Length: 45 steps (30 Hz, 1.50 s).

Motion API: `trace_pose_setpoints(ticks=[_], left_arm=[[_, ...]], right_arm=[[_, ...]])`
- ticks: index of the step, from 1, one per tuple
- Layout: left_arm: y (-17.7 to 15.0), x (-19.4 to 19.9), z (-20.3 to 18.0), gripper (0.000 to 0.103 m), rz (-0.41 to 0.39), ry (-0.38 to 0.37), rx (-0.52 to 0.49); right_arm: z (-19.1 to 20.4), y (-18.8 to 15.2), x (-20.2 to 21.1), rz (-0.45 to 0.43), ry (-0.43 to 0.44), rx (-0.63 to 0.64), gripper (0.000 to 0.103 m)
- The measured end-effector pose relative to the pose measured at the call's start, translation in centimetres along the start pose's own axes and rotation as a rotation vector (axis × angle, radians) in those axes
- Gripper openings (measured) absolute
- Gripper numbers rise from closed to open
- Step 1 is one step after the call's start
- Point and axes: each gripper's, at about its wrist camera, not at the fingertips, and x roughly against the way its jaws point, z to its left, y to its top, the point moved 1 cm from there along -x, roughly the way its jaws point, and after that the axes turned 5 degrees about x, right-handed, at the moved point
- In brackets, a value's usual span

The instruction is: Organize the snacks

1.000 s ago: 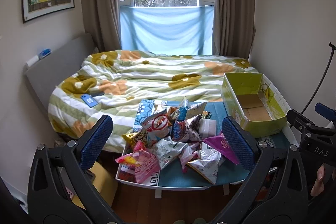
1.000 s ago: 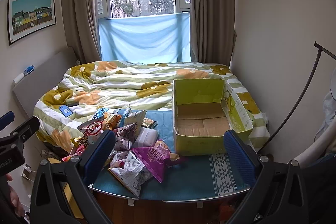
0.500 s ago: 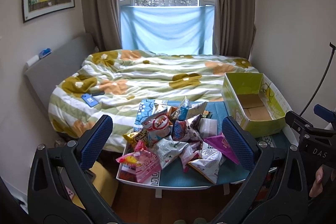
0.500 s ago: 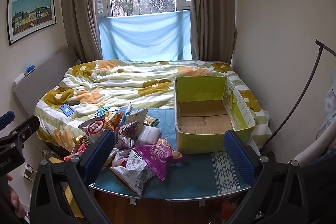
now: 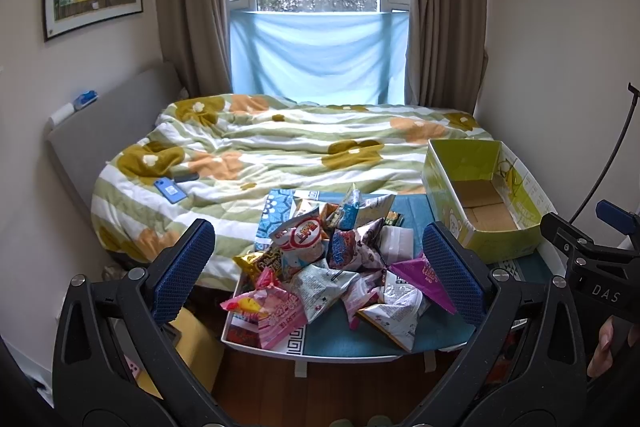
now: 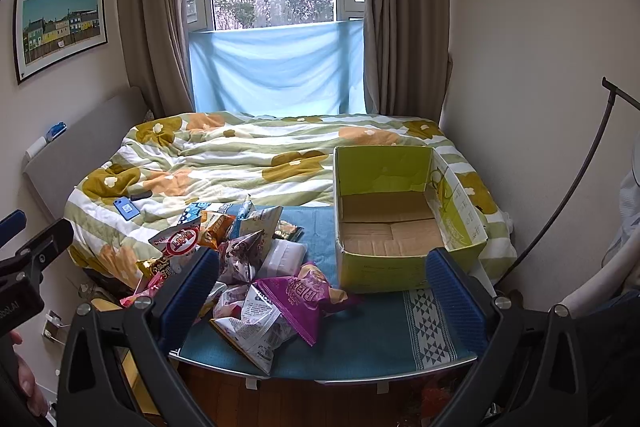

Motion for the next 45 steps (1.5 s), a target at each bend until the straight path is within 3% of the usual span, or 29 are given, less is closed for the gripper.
trace_pose_setpoints(ticks=[34,41,45], left_arm=[[0.0,-0.1,0.1,0.103,0.003,0.0,0.001],[-0.7,-0.7,0.6,0.103,0.051,0.002,0.032],[-2.7,-2.2,0.6,0.103,0.099,0.006,0.039]], right_arm=[[0.5,0.2,0.0,0.003,0.004,-0.002,0.103],[0.9,0.2,-0.3,0.023,0.017,-0.005,0.103],[1.0,-0.4,-1.4,0.06,0.043,-0.002,0.103]])
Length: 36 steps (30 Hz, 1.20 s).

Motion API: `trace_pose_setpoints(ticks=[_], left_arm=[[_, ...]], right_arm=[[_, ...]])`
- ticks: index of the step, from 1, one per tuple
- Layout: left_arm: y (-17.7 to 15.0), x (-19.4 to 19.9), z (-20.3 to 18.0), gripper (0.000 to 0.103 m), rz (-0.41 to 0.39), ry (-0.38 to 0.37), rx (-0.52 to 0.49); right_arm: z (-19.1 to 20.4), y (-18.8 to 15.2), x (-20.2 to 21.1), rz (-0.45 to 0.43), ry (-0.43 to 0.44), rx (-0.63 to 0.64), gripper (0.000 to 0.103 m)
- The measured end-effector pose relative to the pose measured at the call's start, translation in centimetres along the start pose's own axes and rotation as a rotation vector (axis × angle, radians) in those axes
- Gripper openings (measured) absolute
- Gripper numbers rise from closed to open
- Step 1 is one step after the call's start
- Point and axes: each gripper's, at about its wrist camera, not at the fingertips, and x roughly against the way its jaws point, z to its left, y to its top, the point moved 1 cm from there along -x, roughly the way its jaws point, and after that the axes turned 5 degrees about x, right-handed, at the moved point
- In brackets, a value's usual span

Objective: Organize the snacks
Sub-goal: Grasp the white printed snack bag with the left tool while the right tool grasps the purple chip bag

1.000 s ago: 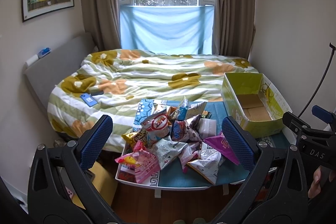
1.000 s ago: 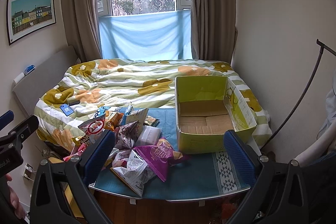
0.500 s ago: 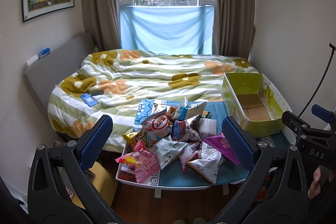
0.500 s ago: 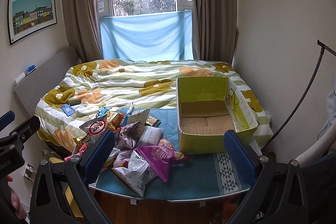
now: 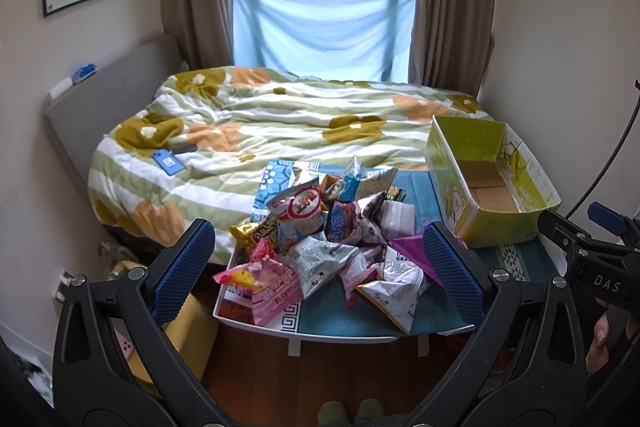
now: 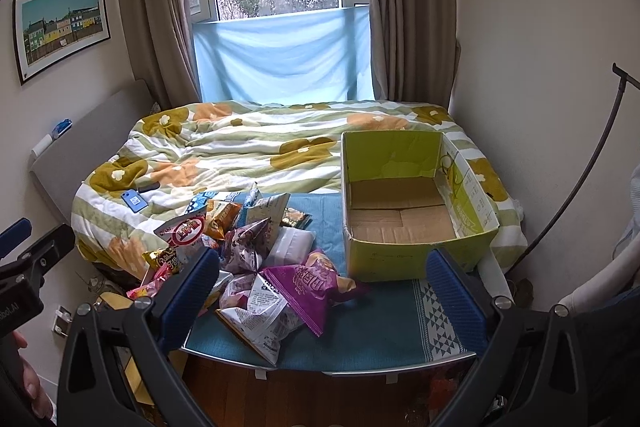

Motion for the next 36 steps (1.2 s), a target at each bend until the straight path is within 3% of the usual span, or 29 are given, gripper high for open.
trace_pose_setpoints(ticks=[8,15,20,25,32,36], left_arm=[[-5.2,-6.0,-1.9,0.103,0.106,-0.066,-0.068],[-8.9,-12.5,-5.8,0.103,0.181,-0.18,-0.244],[-10.7,-16.5,-8.1,0.103,0.229,-0.231,-0.351],[-12.1,-19.5,-9.9,0.1,0.278,-0.257,-0.432],[-13.7,-23.0,-11.3,0.088,0.376,-0.26,-0.475],[-14.1,-24.0,-12.1,0.083,0.402,-0.264,-0.499]], right_arm=[[-1.7,-3.1,-5.1,0.104,0.064,-0.019,0.103],[-3.5,-5.5,-11.2,0.217,0.092,-0.075,0.103],[-4.9,-7.0,-15.2,0.288,0.077,-0.122,0.103],[-5.7,-8.0,-18.5,0.344,0.134,-0.182,0.103],[-6.6,-9.8,-22.7,0.466,0.247,-0.382,0.103],[-7.0,-10.3,-24.2,0.477,0.304,-0.492,0.103]])
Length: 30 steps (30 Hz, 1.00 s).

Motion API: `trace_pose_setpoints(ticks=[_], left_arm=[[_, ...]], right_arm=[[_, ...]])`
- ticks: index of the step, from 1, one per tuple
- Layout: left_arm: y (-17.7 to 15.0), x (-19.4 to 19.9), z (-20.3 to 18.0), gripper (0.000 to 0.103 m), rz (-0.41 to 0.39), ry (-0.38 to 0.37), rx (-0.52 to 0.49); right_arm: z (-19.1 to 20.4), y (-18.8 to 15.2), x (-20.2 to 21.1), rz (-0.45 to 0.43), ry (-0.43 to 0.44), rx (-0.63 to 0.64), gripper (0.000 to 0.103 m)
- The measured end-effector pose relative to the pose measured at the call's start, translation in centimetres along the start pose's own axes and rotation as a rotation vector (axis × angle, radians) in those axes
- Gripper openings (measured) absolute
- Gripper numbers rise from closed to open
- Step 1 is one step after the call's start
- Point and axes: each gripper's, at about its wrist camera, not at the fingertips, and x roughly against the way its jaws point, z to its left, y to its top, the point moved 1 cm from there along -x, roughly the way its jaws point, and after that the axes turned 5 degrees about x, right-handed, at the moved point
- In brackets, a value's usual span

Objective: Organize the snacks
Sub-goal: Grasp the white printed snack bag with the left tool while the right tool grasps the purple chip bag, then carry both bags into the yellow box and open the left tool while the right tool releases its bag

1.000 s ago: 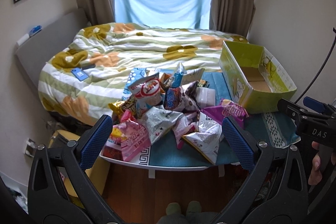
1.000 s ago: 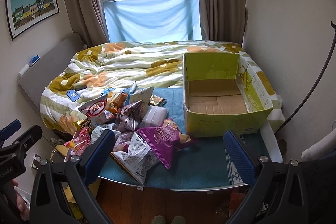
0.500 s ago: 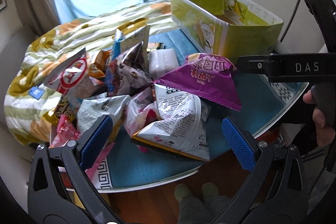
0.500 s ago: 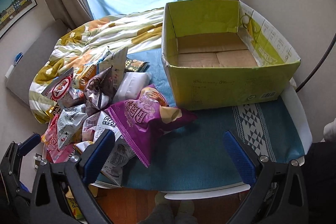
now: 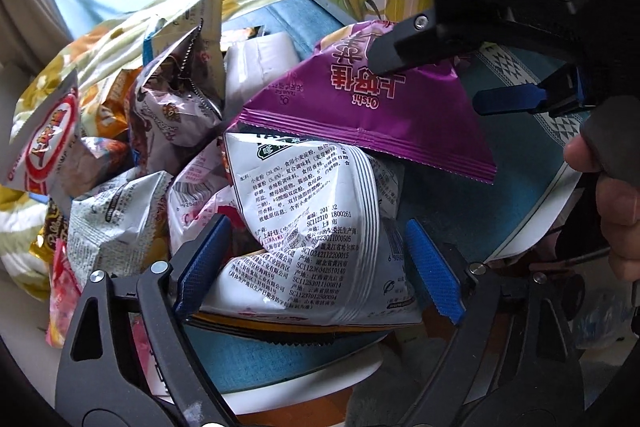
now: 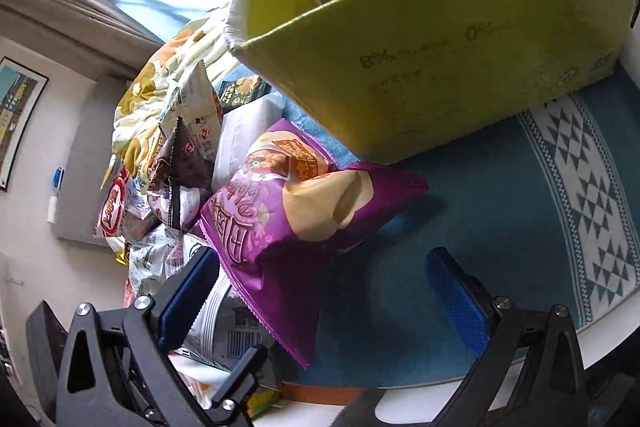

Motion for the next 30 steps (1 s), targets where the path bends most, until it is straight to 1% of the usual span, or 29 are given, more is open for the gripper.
trace_pose_setpoints(ticks=[1,4,8,13,15,17,20,23,30], left_arm=[[0.1,-0.2,-0.1,0.081,0.008,-0.005,-0.007],[0.4,-0.4,-0.4,0.08,0.014,-0.005,-0.028],[0.6,-0.5,-0.1,0.076,0.032,-0.016,-0.035],[0.5,-0.3,-0.2,0.073,0.041,-0.025,-0.048],[0.6,-0.3,-0.2,0.072,0.042,-0.026,-0.052],[0.4,0.0,-0.1,0.069,0.043,-0.032,-0.053],[0.2,0.3,-0.1,0.067,0.045,-0.036,-0.053],[-0.1,0.7,-0.1,0.067,0.048,-0.036,-0.053],[-0.5,3.0,-0.2,0.067,0.02,-0.024,-0.047]], right_arm=[[0.0,0.1,-0.2,0.001,0.011,-0.012,0.103],[-0.1,0.5,-1.0,0.002,0.029,-0.035,0.103],[-0.4,1.2,-1.8,-0.001,0.06,-0.058,0.103],[-0.7,1.6,-2.1,-0.004,0.068,-0.059,0.103],[-0.7,1.7,-2.3,-0.002,0.075,-0.057,0.098],[-0.8,1.6,-2.4,0.009,0.094,-0.052,0.08],[-0.7,1.5,-2.4,0.008,0.106,-0.049,0.07],[-0.6,1.3,-2.1,0.001,0.096,-0.04,0.066],[-0.9,0.6,-0.7,-0.025,0.092,-0.054,0.062]])
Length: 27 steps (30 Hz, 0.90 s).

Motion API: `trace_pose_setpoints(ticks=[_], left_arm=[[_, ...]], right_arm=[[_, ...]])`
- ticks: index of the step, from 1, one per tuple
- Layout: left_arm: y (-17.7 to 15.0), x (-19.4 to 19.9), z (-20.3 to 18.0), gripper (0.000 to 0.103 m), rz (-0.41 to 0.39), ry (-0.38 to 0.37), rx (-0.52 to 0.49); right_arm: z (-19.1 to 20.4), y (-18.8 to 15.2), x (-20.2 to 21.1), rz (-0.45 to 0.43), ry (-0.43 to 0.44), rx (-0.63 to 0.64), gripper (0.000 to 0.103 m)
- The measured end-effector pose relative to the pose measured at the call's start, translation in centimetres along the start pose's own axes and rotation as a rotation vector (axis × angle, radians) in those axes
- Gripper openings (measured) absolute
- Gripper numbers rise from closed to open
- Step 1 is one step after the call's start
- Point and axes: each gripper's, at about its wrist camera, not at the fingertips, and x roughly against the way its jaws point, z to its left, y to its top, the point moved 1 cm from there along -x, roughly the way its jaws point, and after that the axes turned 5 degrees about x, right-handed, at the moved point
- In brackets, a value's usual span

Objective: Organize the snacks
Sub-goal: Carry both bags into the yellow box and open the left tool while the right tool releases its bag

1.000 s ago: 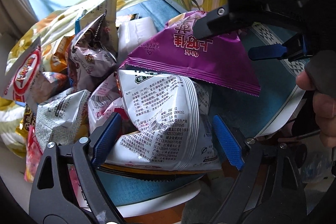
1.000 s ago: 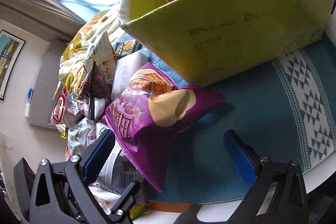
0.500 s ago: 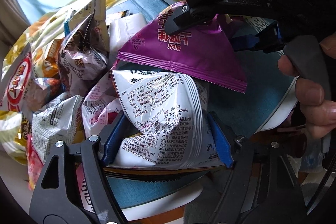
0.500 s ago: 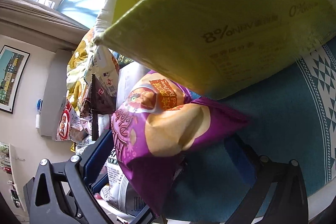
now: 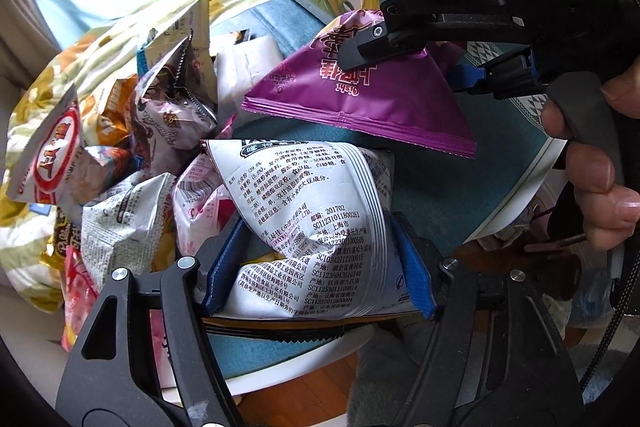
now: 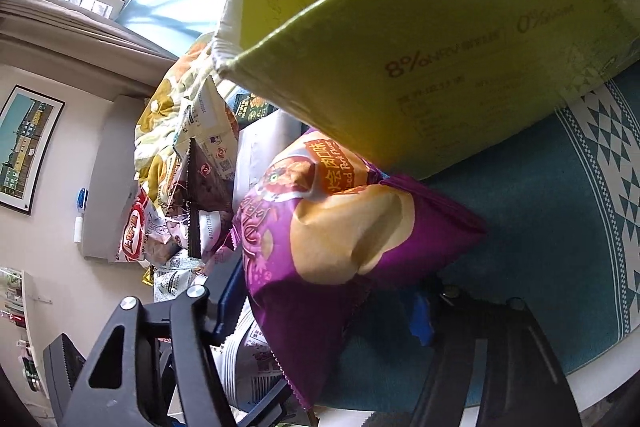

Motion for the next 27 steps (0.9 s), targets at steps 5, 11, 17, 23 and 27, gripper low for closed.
trace_pose_setpoints(ticks=[5,11,17,23,27], left_arm=[[-0.3,2.3,0.1,0.067,-0.021,0.023,0.026],[-0.3,6.1,0.1,0.067,-0.058,0.057,0.074],[0.7,10.3,0.0,0.067,-0.122,0.107,0.132],[3.7,13.2,-0.3,0.067,-0.187,0.134,0.195],[7.1,13.9,-0.2,0.067,-0.24,0.131,0.191]], right_arm=[[0.7,-0.3,1.4,-0.012,0.006,0.018,0.061],[2.2,-0.8,4.2,-0.034,0.023,0.064,0.061],[3.4,-0.9,7.8,-0.051,0.038,0.124,0.061],[4.0,-0.1,12.2,-0.109,0.047,0.202,0.061],[3.8,1.3,15.1,-0.171,0.046,0.246,0.061]])
